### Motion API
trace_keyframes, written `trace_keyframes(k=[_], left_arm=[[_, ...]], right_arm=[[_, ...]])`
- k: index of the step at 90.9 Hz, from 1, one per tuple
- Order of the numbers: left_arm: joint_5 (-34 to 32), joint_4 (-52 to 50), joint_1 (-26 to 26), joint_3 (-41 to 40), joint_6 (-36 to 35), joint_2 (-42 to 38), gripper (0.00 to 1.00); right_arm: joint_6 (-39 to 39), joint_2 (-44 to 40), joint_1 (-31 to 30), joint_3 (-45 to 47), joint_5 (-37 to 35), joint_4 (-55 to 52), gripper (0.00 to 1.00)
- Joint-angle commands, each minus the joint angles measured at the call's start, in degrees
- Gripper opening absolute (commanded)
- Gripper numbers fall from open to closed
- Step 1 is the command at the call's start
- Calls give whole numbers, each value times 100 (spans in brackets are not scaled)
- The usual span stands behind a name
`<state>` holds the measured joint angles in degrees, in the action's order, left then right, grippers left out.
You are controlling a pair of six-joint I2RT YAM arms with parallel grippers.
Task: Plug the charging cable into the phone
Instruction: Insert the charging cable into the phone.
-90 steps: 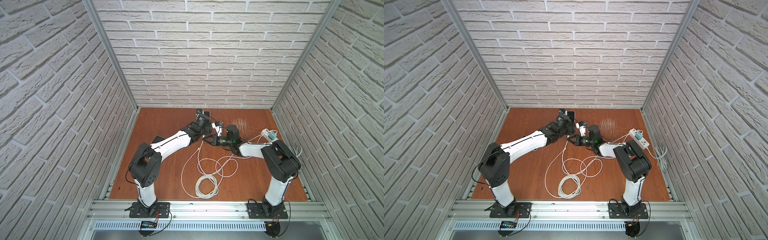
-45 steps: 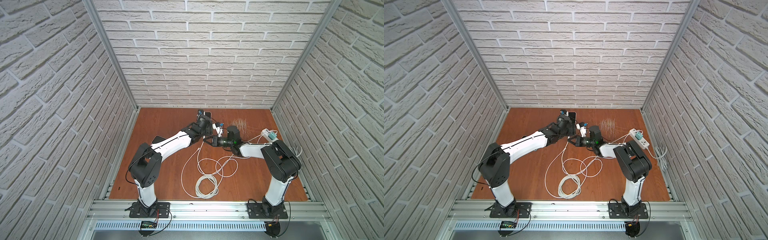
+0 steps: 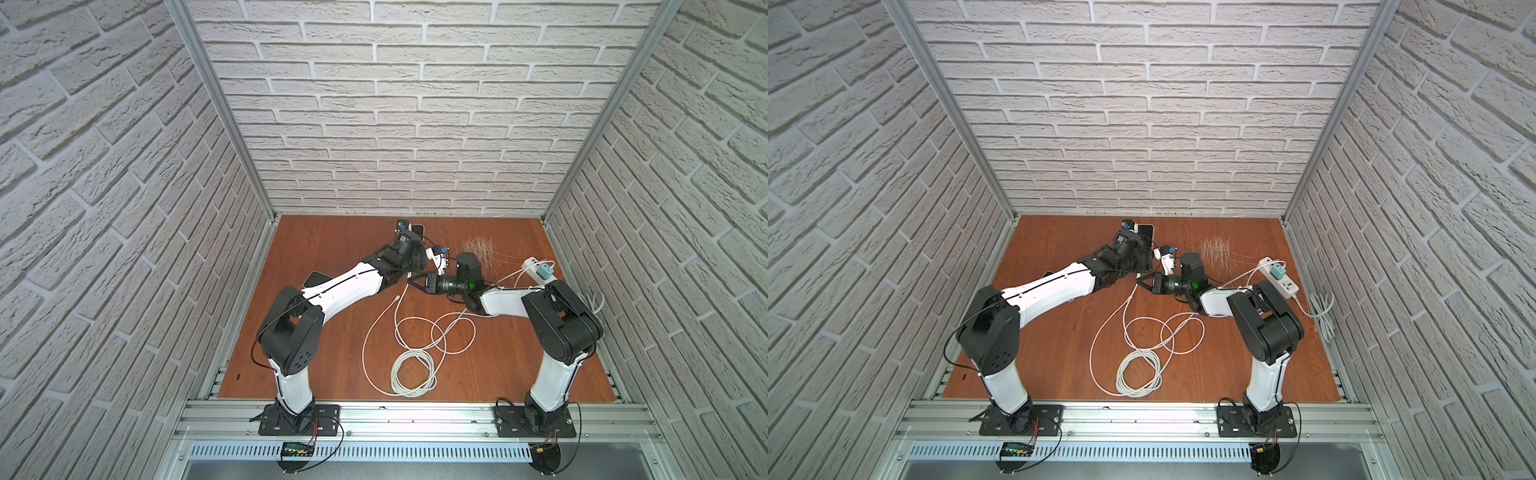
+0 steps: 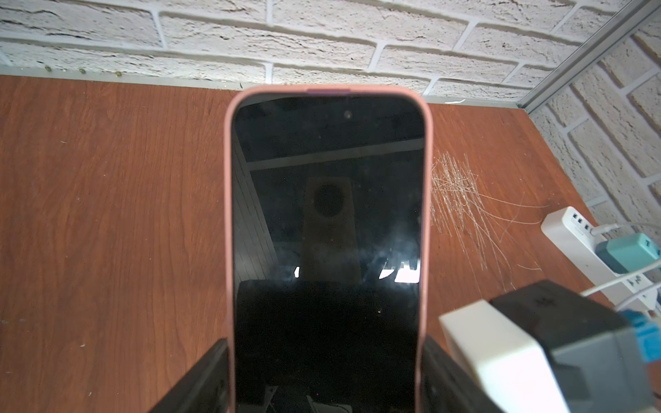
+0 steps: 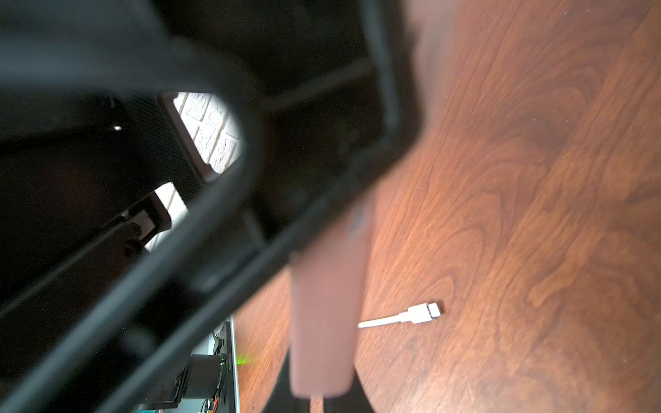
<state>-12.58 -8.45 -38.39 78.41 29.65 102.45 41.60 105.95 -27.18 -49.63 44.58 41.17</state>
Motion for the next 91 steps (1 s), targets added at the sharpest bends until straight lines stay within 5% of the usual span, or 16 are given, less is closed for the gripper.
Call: trace_keyframes(k=[1,91], left_arm=[[264,-2,-142,-105,52,-261,47],[-133,-257,-404,-219,-97,-233,46]], right_arm=[[117,-78,169,7,-269,656,3],[-16,-317,248,189,-287,679,3]])
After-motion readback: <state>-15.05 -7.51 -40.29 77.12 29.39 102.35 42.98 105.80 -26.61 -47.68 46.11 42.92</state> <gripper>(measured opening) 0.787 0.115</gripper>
